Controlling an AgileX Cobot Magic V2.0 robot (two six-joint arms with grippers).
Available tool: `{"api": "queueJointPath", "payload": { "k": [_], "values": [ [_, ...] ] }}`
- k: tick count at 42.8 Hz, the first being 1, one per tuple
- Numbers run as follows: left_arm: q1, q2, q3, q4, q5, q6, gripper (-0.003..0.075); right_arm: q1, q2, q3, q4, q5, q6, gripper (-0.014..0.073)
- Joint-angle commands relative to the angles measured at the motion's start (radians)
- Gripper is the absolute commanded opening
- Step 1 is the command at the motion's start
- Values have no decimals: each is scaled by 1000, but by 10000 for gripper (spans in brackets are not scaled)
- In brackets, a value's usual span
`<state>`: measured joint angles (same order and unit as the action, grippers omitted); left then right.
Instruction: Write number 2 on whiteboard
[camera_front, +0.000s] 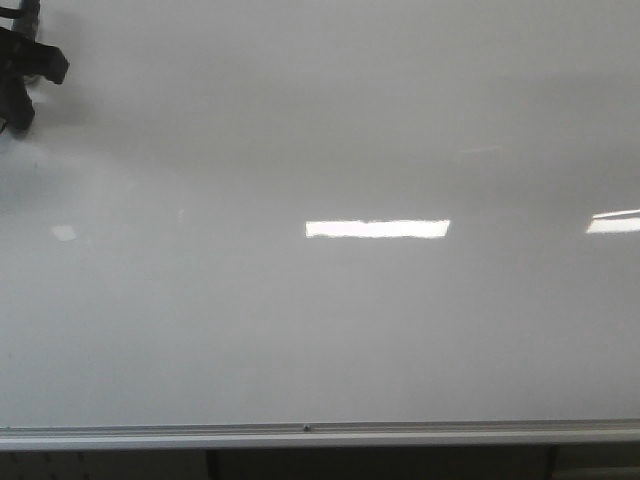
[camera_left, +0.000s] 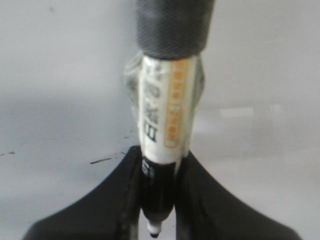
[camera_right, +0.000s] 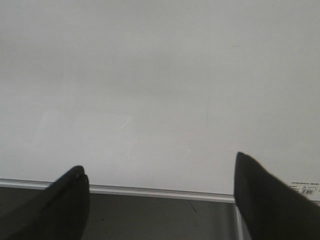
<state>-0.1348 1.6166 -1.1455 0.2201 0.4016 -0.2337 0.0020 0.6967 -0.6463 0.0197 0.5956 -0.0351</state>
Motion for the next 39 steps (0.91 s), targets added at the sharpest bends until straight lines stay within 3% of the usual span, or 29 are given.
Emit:
{"api": "queueJointPath", "payload": {
  "k": [1, 10, 18, 33, 39],
  "values": [
    [-7, -62, -33, 6, -8, -11, 48, -5, 3, -35, -10, -61, -7, 612],
    [-46, -175, -33, 9, 188, -9, -19, -5, 3, -35, -10, -61, -7, 612],
    [-136, -289, -33, 10, 342, 33, -20, -5, 3, -35, -10, -61, -7, 612],
    [-494, -379, -33, -5, 621, 234, -20, -5, 3, -35, -10, -61, -7, 612],
    [-646, -377, -33, -78, 656, 331, -20, -5, 3, -35, -10, -65, -7, 612]
  ]
}}
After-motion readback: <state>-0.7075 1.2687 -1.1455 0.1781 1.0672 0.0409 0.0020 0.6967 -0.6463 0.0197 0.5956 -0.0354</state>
